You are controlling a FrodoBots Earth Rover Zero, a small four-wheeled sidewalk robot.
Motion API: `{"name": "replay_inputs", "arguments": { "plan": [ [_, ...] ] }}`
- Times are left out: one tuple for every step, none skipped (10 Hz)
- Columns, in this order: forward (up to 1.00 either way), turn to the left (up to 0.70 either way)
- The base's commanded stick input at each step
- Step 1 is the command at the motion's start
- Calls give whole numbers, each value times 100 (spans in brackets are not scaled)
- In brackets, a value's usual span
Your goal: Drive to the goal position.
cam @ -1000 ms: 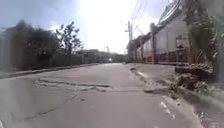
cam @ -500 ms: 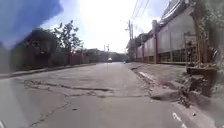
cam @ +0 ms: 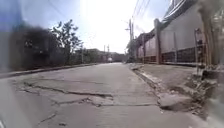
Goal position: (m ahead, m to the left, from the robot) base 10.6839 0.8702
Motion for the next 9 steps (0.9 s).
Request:
{"name": "replay_inputs", "arguments": {
  "plan": [
    [70,0],
    [70,0],
    [70,0],
    [70,0],
    [70,0],
    [70,0],
    [70,0],
    [70,0],
    [70,0]
  ]
}}
